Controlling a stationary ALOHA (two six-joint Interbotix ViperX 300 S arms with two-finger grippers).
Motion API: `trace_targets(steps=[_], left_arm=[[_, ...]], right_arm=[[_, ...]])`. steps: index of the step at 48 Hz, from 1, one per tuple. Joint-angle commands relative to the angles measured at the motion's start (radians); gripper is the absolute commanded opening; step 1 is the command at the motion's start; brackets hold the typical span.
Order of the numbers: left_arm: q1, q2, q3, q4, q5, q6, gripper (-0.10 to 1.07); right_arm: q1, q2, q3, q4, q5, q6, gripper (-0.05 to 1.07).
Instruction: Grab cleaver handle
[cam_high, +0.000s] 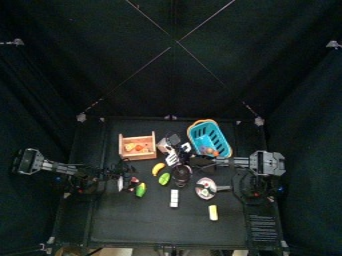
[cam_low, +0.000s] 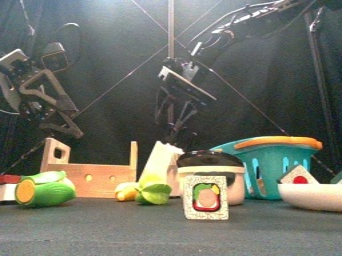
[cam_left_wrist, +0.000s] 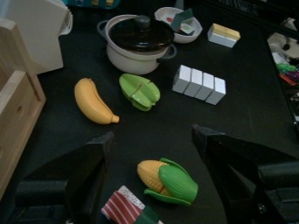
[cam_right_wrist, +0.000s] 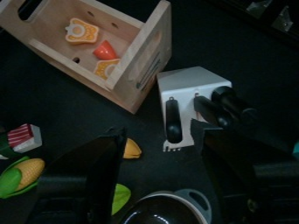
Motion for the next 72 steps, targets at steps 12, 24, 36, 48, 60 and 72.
trace_targets(steps=[12, 24, 36, 48, 60, 72], left_arm=[[0.0, 0.002, -0.009, 0.0, -0.003, 0.002, 1.02], [0.0, 0.002, -0.008, 0.002, -0.003, 0.002, 1.02], [0.0, 0.002, -0.006, 0.0, -0.003, 0.002, 1.02], [0.002, 0.002, -0.006, 0.002, -0.003, 0.002, 1.02], [0.0, 0.002, -0.006, 0.0, -0.003, 0.002, 1.02], [0.0, 0.002, -0.006, 0.0, 0.002, 0.002, 1.02]], right_arm=[[-0.031, -0.002, -0.009, -0.003, 0.003, -0.003, 0.81], [-0.038, 0.012, -0.014, -0.014, 0.011, -0.002, 0.8], [-0.038, 0.017, -0.017, -0.015, 0.017, -0.002, 0.72], [-0.037, 0.02, -0.025, -0.017, 0.017, -0.002, 0.64], [-0.034, 0.029, -0.029, -0.015, 0.017, -0.002, 0.61], [-0.031, 0.035, -0.032, -0.015, 0.017, -0.002, 0.46]])
